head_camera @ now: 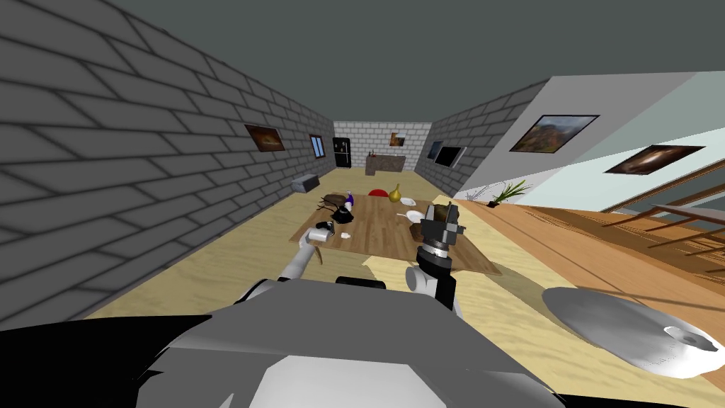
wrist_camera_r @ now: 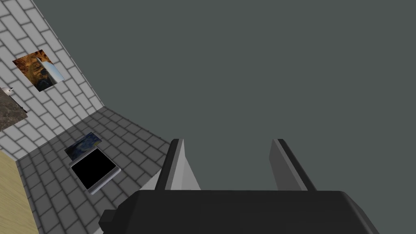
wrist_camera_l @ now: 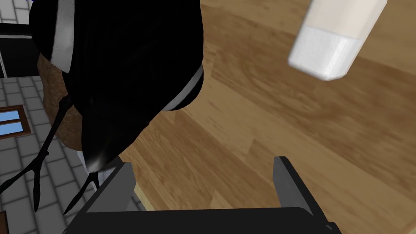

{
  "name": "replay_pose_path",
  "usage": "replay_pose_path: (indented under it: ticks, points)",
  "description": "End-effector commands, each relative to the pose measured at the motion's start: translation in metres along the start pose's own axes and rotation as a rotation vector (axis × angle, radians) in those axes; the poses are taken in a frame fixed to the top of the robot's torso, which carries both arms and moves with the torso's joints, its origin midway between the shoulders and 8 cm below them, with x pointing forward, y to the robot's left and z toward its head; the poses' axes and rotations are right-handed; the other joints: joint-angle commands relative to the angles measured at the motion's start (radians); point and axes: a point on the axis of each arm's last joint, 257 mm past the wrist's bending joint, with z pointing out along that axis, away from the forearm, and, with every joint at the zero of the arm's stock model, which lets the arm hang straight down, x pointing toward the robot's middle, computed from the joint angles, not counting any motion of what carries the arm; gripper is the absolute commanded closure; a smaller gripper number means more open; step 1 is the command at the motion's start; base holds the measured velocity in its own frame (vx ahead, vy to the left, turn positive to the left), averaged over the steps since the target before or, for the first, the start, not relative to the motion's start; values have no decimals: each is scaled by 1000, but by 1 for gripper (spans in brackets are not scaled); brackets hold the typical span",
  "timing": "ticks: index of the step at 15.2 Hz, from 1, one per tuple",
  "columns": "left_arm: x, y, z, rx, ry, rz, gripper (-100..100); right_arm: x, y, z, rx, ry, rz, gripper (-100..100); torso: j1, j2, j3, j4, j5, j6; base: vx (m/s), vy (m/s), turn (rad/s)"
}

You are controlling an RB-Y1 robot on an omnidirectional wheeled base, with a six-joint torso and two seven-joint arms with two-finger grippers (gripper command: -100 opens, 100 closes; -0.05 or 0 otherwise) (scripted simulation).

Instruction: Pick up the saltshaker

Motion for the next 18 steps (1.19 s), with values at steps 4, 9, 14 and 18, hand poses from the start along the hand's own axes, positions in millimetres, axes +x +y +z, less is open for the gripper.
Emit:
replay_pose_path:
  ticks: [4, 9, 14, 18]
  points:
    - [14, 31, 9, -140, -12, -28, -100, 0, 0, 0, 0, 0, 0, 0, 0, 0, 0, 0, 0, 0, 32, -18, -37]
    - [24, 57, 10, -252, -28, -41, -100, 0, 0, 0, 0, 0, 0, 0, 0, 0, 0, 0, 0, 0, 29, -16, -35]
    - [38, 83, 8, -369, -40, -52, -100, 0, 0, 0, 0, 0, 0, 0, 0, 0, 0, 0, 0, 0, 25, -13, -30]
    - [49, 100, 4, -448, -48, -56, -100, 0, 0, 0, 0, 0, 0, 0, 0, 0, 0, 0, 0, 0, 25, -11, -31]
